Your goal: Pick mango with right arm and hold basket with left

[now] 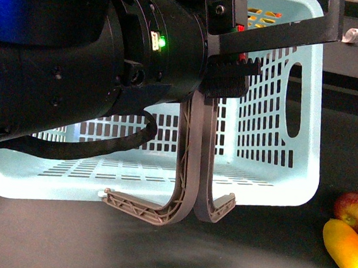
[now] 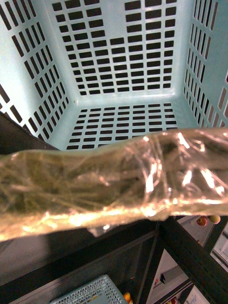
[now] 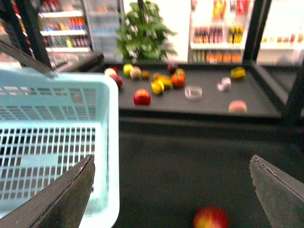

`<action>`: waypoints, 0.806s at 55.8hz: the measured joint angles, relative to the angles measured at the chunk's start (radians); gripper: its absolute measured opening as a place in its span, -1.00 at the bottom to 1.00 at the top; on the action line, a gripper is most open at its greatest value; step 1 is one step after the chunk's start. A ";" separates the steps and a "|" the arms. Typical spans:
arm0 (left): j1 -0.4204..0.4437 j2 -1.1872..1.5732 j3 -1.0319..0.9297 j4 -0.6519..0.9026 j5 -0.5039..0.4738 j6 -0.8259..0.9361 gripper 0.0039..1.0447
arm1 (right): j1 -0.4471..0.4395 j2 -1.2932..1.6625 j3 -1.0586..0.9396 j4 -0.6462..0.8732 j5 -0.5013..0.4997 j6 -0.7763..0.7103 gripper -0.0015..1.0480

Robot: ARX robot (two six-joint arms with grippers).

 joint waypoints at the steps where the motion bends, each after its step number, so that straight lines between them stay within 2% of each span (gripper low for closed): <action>1: 0.000 0.000 0.000 0.000 0.000 0.000 -0.91 | 0.002 0.010 0.002 -0.003 0.005 0.011 0.85; 6: 0.000 0.000 0.000 0.000 0.000 0.000 -0.91 | 0.005 0.088 0.008 0.014 0.008 0.055 0.85; 12: 0.000 0.000 0.000 0.000 0.001 -0.001 -0.91 | -0.004 0.212 0.021 0.101 0.003 0.053 0.85; 26: 0.000 0.000 0.000 0.000 0.000 -0.001 -0.91 | -0.101 0.786 0.085 0.480 -0.126 0.002 0.85; 38: 0.000 0.000 0.000 0.000 -0.001 -0.001 -0.91 | -0.110 1.309 0.130 0.806 -0.170 -0.084 0.85; 45: 0.000 0.000 0.000 0.000 0.000 0.000 -0.91 | -0.106 1.543 0.165 0.932 -0.181 -0.136 0.85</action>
